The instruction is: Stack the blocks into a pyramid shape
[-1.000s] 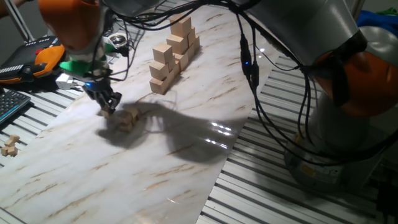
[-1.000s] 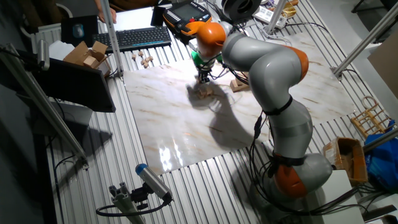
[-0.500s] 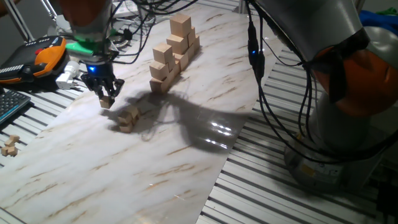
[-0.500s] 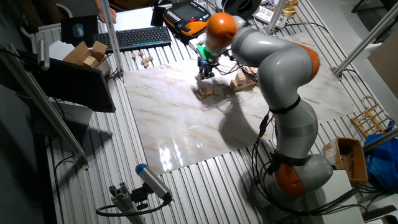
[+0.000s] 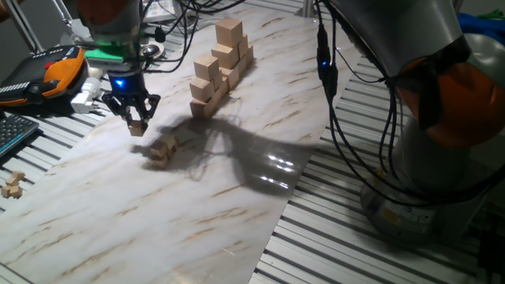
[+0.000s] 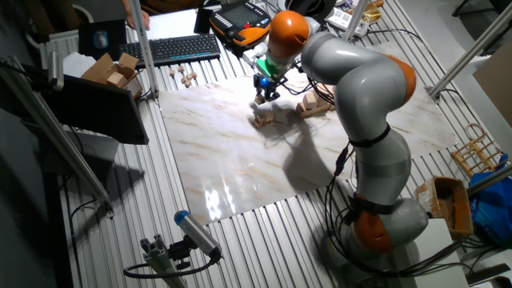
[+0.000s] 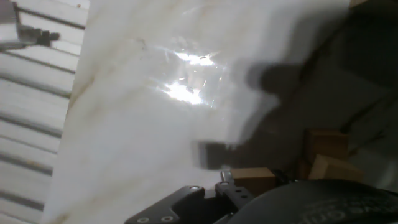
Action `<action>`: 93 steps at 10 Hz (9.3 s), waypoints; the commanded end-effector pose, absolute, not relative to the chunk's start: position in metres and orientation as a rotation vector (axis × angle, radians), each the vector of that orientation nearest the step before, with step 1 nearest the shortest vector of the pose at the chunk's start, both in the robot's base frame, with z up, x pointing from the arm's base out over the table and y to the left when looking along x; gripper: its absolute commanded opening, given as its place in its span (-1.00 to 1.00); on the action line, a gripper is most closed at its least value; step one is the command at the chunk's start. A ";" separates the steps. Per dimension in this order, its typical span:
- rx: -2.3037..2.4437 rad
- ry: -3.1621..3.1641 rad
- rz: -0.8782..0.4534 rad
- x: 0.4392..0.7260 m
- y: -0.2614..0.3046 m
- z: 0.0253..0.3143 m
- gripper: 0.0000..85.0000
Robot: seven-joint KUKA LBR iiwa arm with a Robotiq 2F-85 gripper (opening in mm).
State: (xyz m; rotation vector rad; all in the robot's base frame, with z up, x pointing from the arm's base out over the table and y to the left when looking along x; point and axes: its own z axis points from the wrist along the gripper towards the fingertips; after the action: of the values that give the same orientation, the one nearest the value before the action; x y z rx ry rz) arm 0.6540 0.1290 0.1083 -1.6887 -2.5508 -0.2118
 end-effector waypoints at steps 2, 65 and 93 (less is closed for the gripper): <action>-1.235 -2.776 -0.205 0.642 0.140 0.120 -1.00; 0.048 -3.115 0.057 0.603 0.128 0.089 -0.20; 0.168 -3.088 -0.047 0.585 0.133 0.158 -1.00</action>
State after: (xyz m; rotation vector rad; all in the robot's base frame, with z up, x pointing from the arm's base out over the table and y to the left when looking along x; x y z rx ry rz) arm 0.5853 0.1329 0.1572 0.1671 -3.0876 -0.0456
